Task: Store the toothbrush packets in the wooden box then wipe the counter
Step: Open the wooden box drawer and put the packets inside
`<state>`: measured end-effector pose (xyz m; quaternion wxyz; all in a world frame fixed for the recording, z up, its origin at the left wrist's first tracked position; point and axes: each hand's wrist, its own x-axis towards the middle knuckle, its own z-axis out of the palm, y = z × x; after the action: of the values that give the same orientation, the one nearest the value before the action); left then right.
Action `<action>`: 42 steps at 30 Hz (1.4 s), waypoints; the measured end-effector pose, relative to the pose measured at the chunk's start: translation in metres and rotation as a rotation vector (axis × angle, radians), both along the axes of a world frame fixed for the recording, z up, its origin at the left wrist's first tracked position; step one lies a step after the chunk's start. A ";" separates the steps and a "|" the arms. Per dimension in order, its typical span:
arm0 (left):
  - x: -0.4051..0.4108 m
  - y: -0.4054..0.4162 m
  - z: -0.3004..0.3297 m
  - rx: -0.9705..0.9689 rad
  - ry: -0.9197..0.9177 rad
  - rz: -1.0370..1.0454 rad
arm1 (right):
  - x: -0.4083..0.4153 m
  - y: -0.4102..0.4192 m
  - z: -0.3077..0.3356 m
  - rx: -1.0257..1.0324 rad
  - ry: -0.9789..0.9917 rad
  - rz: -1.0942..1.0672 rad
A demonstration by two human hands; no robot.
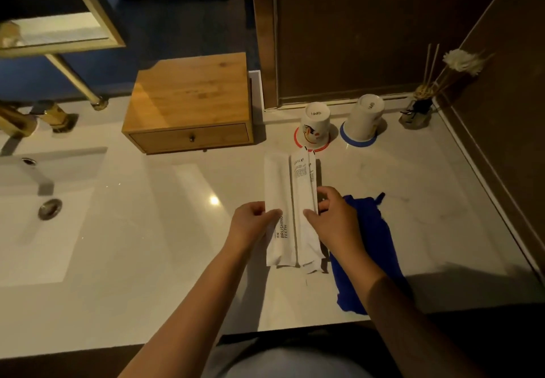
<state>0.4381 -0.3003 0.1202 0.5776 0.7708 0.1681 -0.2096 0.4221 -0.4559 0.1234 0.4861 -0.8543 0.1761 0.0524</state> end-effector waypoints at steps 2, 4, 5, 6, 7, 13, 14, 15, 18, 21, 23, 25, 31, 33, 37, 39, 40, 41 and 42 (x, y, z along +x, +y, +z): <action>0.001 -0.001 -0.003 0.052 -0.039 -0.025 | 0.000 -0.001 -0.001 -0.034 -0.008 -0.001; 0.002 -0.002 -0.004 0.100 -0.062 -0.056 | -0.001 -0.003 -0.002 -0.044 0.001 -0.025; 0.003 -0.003 -0.005 0.120 -0.074 -0.082 | -0.002 -0.004 -0.003 -0.043 0.001 -0.051; 0.005 -0.003 -0.005 0.137 -0.086 -0.110 | -0.003 -0.004 -0.003 -0.046 -0.001 -0.085; 0.008 -0.004 -0.006 0.156 -0.097 -0.140 | -0.004 -0.004 -0.003 -0.054 -0.004 -0.118; 0.034 -0.020 0.003 0.448 -0.217 -0.404 | -0.001 0.003 0.000 -0.103 0.045 -0.174; 0.034 -0.022 0.005 0.468 -0.232 -0.441 | -0.002 0.004 -0.001 -0.063 0.062 -0.202; 0.034 -0.024 0.006 0.476 -0.236 -0.491 | -0.003 0.004 -0.003 -0.012 0.077 -0.234; 0.033 -0.026 0.007 0.571 -0.296 -0.716 | -0.007 0.006 -0.007 0.184 0.099 -0.357; 0.044 -0.026 0.006 0.641 -0.318 -0.839 | -0.007 0.011 -0.004 0.370 0.063 -0.503; 0.050 -0.027 0.003 0.628 -0.309 -0.825 | -0.008 0.012 -0.001 0.370 0.085 -0.424; 0.051 -0.025 -0.001 0.618 -0.320 -0.736 | -0.013 0.009 0.000 0.216 0.117 -0.260; 0.025 -0.003 -0.002 0.681 -0.291 -0.640 | -0.043 -0.001 0.007 -0.730 0.010 0.316; 0.006 -0.003 0.000 0.705 -0.269 -0.737 | -0.045 -0.008 0.004 -0.830 0.024 0.563; -0.021 -0.011 -0.005 0.800 -0.280 -0.864 | -0.035 -0.012 -0.003 -0.922 -0.004 0.709; -0.022 -0.009 -0.008 0.830 -0.326 -0.890 | -0.031 -0.007 0.002 -0.966 -0.065 0.717; -0.020 -0.007 -0.009 0.841 -0.355 -0.906 | -0.032 -0.005 0.003 -0.957 -0.102 0.684; -0.017 -0.003 -0.009 0.851 -0.381 -0.930 | -0.033 -0.004 0.000 -0.940 -0.158 0.638; -0.012 0.000 -0.008 0.859 -0.400 -0.966 | -0.035 -0.001 -0.002 -0.917 -0.193 0.592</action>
<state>0.4262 -0.2999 0.1120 0.0813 0.9446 -0.2371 -0.2119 0.3875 -0.4565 0.1211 0.0426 -0.9924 -0.1123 0.0260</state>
